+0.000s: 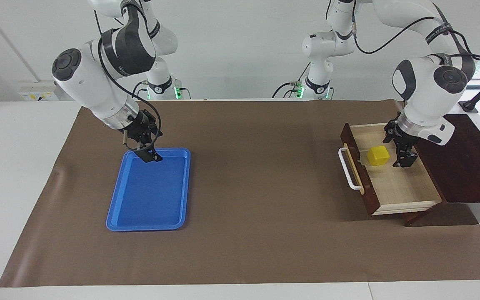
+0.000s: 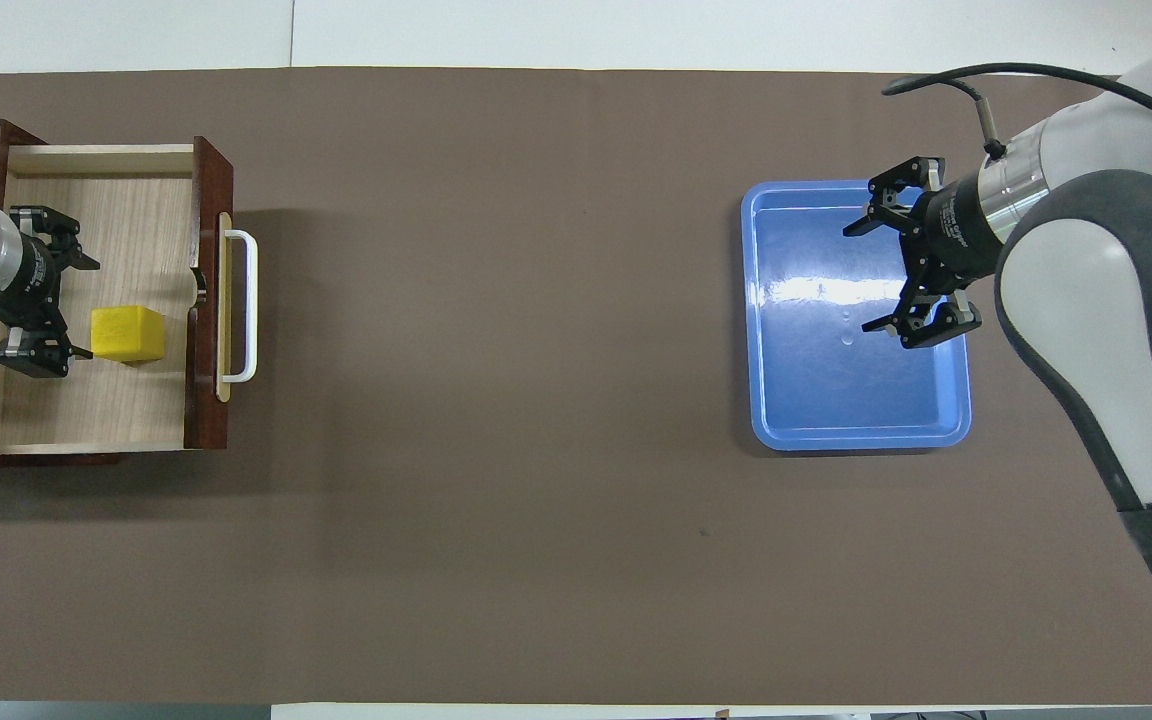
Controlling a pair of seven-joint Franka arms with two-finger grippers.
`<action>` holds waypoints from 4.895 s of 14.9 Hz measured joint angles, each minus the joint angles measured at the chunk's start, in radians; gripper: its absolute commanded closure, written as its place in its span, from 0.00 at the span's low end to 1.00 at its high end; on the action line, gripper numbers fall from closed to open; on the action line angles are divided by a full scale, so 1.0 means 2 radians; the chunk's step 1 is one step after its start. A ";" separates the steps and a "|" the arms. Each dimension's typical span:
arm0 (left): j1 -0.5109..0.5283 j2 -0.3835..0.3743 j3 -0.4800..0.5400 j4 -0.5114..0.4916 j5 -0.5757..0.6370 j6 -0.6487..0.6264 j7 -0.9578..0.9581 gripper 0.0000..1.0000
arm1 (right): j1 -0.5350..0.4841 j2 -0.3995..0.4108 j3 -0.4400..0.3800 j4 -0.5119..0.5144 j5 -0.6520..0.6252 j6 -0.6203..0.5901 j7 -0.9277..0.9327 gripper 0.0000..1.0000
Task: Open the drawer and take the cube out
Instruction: 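Grasp the yellow cube with the left gripper while the right gripper approaches, then lift the cube with the left gripper while the right gripper moves toward it, then grasp the cube with the right gripper and open the left gripper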
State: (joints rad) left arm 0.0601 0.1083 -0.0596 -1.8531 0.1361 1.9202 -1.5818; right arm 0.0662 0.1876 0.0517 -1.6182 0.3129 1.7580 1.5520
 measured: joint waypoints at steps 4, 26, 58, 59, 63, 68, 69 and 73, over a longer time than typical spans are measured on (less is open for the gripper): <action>0.000 -0.017 0.000 -0.035 0.000 0.018 -0.009 0.00 | 0.014 0.014 0.000 0.000 0.039 0.033 0.021 0.04; 0.003 -0.043 -0.008 -0.030 -0.024 0.033 -0.030 1.00 | 0.097 0.104 0.001 0.036 0.209 0.128 -0.039 0.01; -0.253 0.093 -0.013 0.154 -0.060 -0.014 -0.337 1.00 | 0.109 0.143 0.001 0.093 0.215 0.080 -0.145 0.04; -0.253 0.093 -0.013 0.154 -0.060 -0.014 -0.338 1.00 | 0.114 0.151 0.001 0.103 0.211 0.079 -0.142 0.04; -0.253 0.093 -0.013 0.153 -0.060 -0.012 -0.339 1.00 | 0.132 0.188 0.000 0.158 0.186 0.062 -0.116 0.05; -0.257 0.094 -0.013 0.152 -0.060 -0.007 -0.339 1.00 | 0.159 0.208 0.000 0.182 0.165 0.061 -0.100 0.05; -0.257 0.095 -0.013 0.152 -0.060 -0.006 -0.339 1.00 | 0.162 0.208 0.000 0.182 0.164 0.061 -0.093 0.05; -0.257 0.095 -0.013 0.151 -0.060 -0.005 -0.339 1.00 | 0.170 0.208 0.000 0.184 0.164 0.061 -0.076 0.05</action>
State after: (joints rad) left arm -0.4548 0.2981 -0.0861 -1.5504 0.0161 1.9110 -2.2606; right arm 0.4055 0.6036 0.0512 -1.2500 0.6407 1.8794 1.4002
